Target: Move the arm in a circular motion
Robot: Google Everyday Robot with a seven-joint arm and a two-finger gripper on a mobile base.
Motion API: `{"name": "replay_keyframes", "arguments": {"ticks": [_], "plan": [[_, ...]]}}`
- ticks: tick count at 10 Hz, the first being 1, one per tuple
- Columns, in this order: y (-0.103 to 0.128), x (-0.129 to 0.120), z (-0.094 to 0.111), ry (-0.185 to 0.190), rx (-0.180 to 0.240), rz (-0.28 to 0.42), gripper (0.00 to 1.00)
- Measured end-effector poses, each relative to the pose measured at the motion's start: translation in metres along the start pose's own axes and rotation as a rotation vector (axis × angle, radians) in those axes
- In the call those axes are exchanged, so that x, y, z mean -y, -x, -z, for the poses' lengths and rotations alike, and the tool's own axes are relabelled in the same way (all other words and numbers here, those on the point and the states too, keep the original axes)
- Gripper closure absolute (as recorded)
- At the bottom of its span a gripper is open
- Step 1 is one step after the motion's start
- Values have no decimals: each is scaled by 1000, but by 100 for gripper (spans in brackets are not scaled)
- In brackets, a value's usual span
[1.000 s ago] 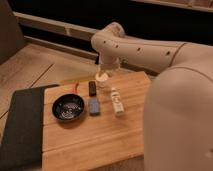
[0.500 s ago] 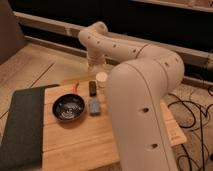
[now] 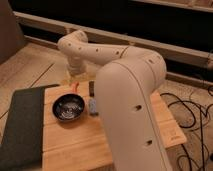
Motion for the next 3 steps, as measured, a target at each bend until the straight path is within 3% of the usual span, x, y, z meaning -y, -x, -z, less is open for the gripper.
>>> {"name": "replay_keyframes", "arguments": {"ticks": [3], "plan": [[-27, -29, 9, -4, -13, 53, 35]]}}
